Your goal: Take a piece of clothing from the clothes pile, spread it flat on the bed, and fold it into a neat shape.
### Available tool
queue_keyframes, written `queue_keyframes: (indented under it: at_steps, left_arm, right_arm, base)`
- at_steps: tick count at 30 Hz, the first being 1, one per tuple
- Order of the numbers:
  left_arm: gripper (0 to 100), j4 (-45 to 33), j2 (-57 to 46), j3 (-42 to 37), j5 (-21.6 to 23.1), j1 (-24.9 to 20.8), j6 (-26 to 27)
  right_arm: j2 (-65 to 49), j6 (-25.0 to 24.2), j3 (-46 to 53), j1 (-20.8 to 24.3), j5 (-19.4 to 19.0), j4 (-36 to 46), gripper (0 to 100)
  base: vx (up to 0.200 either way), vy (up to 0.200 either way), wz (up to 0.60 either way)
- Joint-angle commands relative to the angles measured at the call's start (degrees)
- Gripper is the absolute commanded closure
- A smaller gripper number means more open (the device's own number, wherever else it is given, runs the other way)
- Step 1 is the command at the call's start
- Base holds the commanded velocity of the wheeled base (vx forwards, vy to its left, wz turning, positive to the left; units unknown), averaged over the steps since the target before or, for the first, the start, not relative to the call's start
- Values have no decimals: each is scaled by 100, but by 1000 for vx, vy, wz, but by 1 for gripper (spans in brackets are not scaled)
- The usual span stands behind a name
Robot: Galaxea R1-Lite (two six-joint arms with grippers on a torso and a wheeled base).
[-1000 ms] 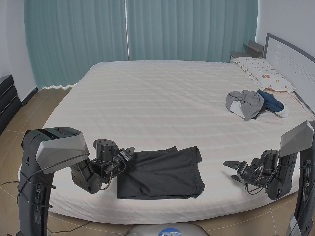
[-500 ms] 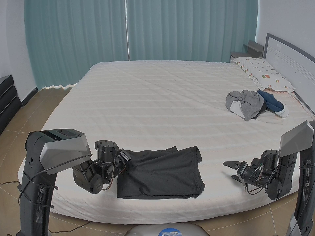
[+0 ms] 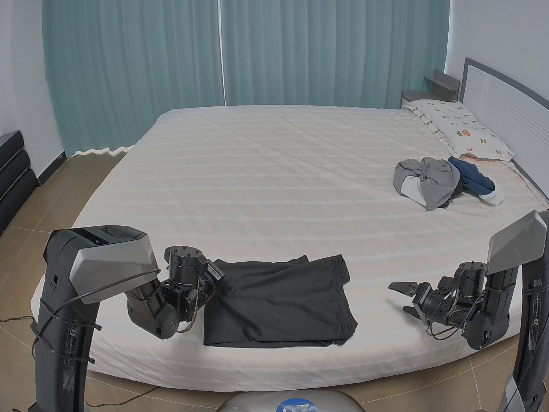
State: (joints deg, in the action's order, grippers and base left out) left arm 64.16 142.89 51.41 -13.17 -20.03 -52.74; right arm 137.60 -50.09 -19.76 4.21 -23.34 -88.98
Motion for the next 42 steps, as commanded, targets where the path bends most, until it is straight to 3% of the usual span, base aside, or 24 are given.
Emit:
queue_keyframes:
  at_steps: [1,19,20,30,36,40,42]
  left_arm:
    - [100,0,11,-26,-63,52,-9]
    - [100,-9,29,-52,-204,131,-26]
    - [0,-9,20,-52,-204,131,-26]
    - [0,18,-762,-799,-160,421,-35]
    - [0,106,-1650,-1405,-151,482,150]
    - [0,448,-2863,-2249,-213,544,774]
    - [0,527,-3056,-2390,-213,544,844]
  right_arm:
    - [4,-1,-1,1,-3,-93,0]
    - [-5,-1,-1,1,-3,-93,0]
    - [-5,-1,-10,1,5,-93,0]
    - [-558,386,-63,-78,348,-93,0]
    - [-2079,1230,790,-95,585,-85,0]
    - [-3564,1968,1748,-201,585,-93,0]
    - [-3758,2074,1844,-227,585,-93,0]
  base:
    - [0,0,0]
    - [0,0,0]
    - [0,0,0]
    - [0,0,0]
    - [0,0,0]
    - [0,0,0]
    - [0,0,0]
